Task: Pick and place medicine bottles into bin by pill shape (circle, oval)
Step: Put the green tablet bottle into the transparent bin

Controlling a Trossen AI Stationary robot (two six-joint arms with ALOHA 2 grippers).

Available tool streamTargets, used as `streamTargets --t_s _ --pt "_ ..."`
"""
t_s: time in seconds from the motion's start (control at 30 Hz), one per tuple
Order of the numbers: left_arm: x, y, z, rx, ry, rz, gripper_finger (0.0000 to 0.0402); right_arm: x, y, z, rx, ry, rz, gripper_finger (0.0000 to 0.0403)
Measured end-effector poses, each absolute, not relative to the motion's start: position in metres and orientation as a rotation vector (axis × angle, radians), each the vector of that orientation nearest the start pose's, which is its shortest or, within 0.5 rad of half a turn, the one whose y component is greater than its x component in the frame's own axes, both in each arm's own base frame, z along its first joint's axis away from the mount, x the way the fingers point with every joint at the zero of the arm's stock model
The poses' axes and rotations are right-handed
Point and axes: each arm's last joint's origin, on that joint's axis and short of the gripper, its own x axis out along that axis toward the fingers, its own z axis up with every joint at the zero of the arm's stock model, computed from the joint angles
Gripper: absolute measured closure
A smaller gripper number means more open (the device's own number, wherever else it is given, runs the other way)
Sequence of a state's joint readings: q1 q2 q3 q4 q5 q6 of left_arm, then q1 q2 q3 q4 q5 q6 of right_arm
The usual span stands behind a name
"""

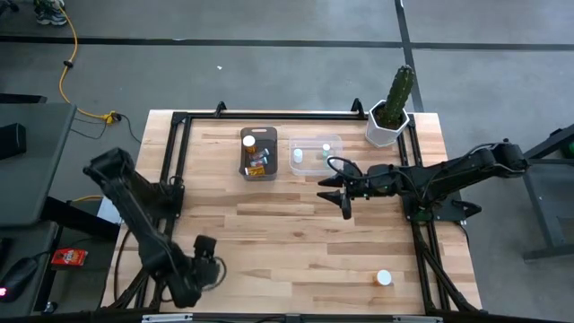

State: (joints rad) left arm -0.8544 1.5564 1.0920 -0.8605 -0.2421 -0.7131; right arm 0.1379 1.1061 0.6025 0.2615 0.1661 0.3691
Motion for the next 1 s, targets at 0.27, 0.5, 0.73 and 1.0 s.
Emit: streamTargets --t_s 0.27,0.5,0.73,1.0 --pt "0.182 -0.234 0.187 0.204 1.284 -0.083 0.0124 0.236 0.028 0.248 0.327 0.256 -0.077 0.0224" --pt "0.183 -0.239 0.182 0.224 1.252 -0.067 0.0127 0.236 0.028 0.247 0.356 0.269 -0.086 0.0224" --pt "0.184 -0.241 0.182 0.224 1.237 -0.102 0.0168 0.236 0.028 0.247 0.374 0.27 -0.093 0.0224" --pt "0.183 -0.239 0.173 0.213 1.264 -0.11 0.0205 0.236 0.028 0.247 0.375 0.27 -0.093 0.0224"
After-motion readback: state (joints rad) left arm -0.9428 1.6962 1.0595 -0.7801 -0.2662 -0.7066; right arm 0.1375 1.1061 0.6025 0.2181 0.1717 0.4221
